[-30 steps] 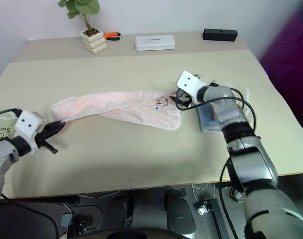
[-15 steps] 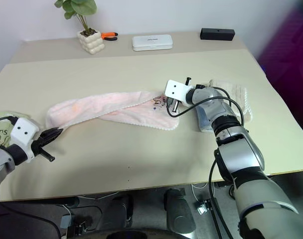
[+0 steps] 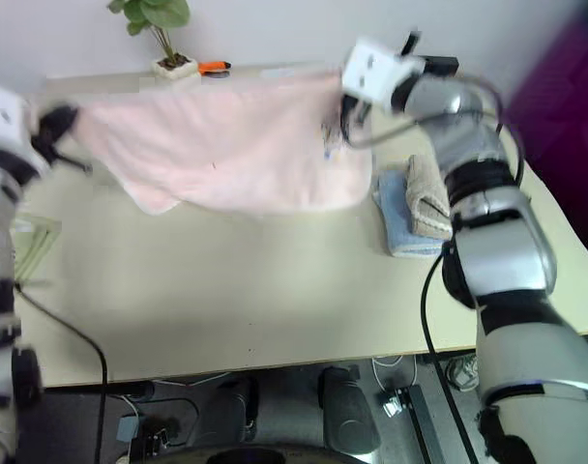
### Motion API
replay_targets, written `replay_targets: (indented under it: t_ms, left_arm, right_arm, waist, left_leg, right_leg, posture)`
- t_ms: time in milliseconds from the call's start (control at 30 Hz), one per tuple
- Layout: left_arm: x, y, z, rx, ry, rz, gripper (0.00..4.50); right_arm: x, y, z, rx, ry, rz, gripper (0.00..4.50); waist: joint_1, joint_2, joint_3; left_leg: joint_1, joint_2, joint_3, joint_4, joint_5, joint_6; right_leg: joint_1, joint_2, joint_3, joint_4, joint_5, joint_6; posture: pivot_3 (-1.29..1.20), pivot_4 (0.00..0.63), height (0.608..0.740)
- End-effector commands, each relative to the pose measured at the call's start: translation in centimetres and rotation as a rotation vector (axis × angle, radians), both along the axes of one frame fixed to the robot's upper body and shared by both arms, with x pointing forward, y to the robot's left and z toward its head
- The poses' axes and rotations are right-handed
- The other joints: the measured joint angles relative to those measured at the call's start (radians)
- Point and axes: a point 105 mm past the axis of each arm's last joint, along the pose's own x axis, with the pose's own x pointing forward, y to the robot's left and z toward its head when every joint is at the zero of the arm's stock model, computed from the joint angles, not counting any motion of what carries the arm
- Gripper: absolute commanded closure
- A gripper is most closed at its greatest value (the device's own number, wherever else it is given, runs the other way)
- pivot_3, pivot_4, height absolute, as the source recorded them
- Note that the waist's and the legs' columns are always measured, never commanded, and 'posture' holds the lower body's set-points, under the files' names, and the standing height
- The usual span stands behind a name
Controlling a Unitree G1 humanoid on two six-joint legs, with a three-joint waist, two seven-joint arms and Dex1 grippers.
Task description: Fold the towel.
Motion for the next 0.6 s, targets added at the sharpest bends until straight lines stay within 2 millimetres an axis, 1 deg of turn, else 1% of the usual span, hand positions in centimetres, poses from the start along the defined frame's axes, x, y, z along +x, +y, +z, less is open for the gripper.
replay_targets:
  t_ms: [33, 67, 133, 167, 233, 300, 333, 367, 400, 467, 567, 600]
  left_arm:
    - [-0.4, 1.8, 5.9, -0.001, -0.191, 0.086, 4.5]
    - [-0.5, 2.0, 6.7, -0.009, -0.207, 0.08, 4.5]
    - [-0.6, 2.2, 7.1, -0.012, -0.208, 0.055, 4.5]
    - [-0.8, 2.2, 7.0, -0.005, -0.203, 0.041, 4.5]
    - [-1.4, 2.7, 5.7, 0.006, -0.15, 0.003, 4.5]
    - [-3.0, 3.0, 2.0, 0.051, -0.024, -0.073, 4.5]
    - [-3.6, 3.0, 0.8, 0.059, 0.02, -0.093, 4.5]
    - [-4.7, 3.1, -1.1, 0.07, 0.097, -0.117, 4.5]
    - [-5.4, 3.2, -2.3, 0.073, 0.144, -0.128, 4.5]
    - [-8.0, 3.3, -5.5, 0.089, 0.296, -0.162, 4.5]
    - [-11.5, 3.4, -8.2, 0.105, 0.469, -0.189, 4.5]
    - [-12.4, 3.5, -8.8, 0.11, 0.517, -0.194, 4.5]
  right_arm:
    - [-1.6, -1.3, 6.3, 0.106, -0.17, -0.012, 4.41]
    - [-2.0, -1.1, 6.9, 0.116, -0.176, 0.014, 4.41]
    - [-2.6, -0.6, 7.2, 0.121, -0.162, 0.069, 4.41]
    - [-2.8, -0.4, 7.1, 0.123, -0.147, 0.098, 4.41]
    - [-3.6, 0.2, 6.1, 0.118, -0.089, 0.192, 4.41]
    - [-4.7, 0.8, 2.4, 0.069, 0.056, 0.3, 4.41]
    - [-5.3, 0.9, 1.1, 0.052, 0.106, 0.328, 4.41]
    - [-6.1, 1.1, -1.2, 0.021, 0.196, 0.362, 4.41]
    - [-6.8, 1.1, -2.7, 0.004, 0.254, 0.381, 4.41]
    - [-8.9, 0.5, -7.4, -0.041, 0.457, 0.414, 4.41]
    - [-12.1, -0.6, -11.3, -0.058, 0.675, 0.43, 4.41]
    - [-13.0, -0.9, -11.9, -0.059, 0.727, 0.432, 4.41]
  waist:
    - [-0.005, 0.0, 0.0]
    - [-0.007, 0.0, 0.0]
    - [-0.01, 0.001, -0.001]
    - [-0.013, 0.001, -0.001]
    - [-0.014, 0.001, -0.001]
    - [-0.024, 0.002, -0.001]
    - [-0.027, 0.002, -0.001]
    - [-0.026, 0.002, 0.0]
    - [-0.026, 0.001, 0.0]
    - [-0.023, 0.001, 0.0]
    - [-0.003, 0.002, 0.0]
    - [-0.001, 0.002, 0.0]
  left_leg:
    - [0.0, 0.0, 0.001, -0.001, 0.0, 0.0]
    - [0.0, 0.0, 0.002, -0.002, 0.0, 0.0]
    - [0.001, 0.0, 0.004, -0.003, 0.0, 0.001]
    - [0.003, 0.0, 0.005, -0.003, -0.001, 0.002]
    - [0.003, 0.0, 0.005, -0.004, -0.003, 0.004]
    - [0.003, 0.001, 0.005, -0.004, -0.005, 0.008]
    - [0.002, 0.001, 0.005, -0.002, -0.005, 0.008]
    - [0.002, 0.002, 0.004, -0.001, -0.005, 0.008]
    - [0.001, 0.001, 0.004, 0.0, -0.005, 0.008]
    - [-0.001, 0.002, 0.003, 0.001, -0.005, 0.008]
    - [-0.002, 0.002, 0.003, 0.001, -0.005, 0.009]
    - [-0.001, 0.002, 0.003, 0.001, -0.005, 0.009]
  right_leg:
    - [-0.001, -0.001, 0.0, -0.001, 0.0, 0.0]
    - [-0.001, -0.001, 0.0, -0.001, 0.0, 0.0]
    - [-0.001, -0.001, 0.001, -0.002, 0.0, 0.001]
    - [0.0, -0.001, 0.001, -0.002, 0.0, 0.001]
    - [-0.001, -0.001, 0.0, -0.001, -0.001, 0.001]
    - [-0.001, -0.001, 0.001, -0.001, 0.0, 0.001]
    - [-0.001, -0.001, 0.001, 0.001, -0.001, 0.001]
    - [0.0, -0.001, 0.0, 0.001, -0.001, 0.001]
    - [-0.001, -0.001, 0.0, 0.002, -0.001, 0.001]
    - [-0.002, -0.001, 0.0, 0.002, -0.001, 0.001]
    - [-0.003, -0.001, 0.0, 0.0, -0.001, 0.001]
    - [-0.003, -0.001, 0.0, 0.0, -0.001, 0.001]
  posture:
    - [0.0, 0.15, 0.737]
    - [0.0, 0.15, 0.737]
    - [0.0, 0.15, 0.737]
    - [0.0, 0.15, 0.737]
    - [0.0, 0.15, 0.737]
    - [0.0, 0.15, 0.737]
    - [0.0, 0.15, 0.737]
    - [0.0, 0.15, 0.737]
    - [0.0, 0.15, 0.737]
    - [0.0, 0.15, 0.737]
    - [0.0, 0.15, 0.737]
    - [0.0, 0.15, 0.737]
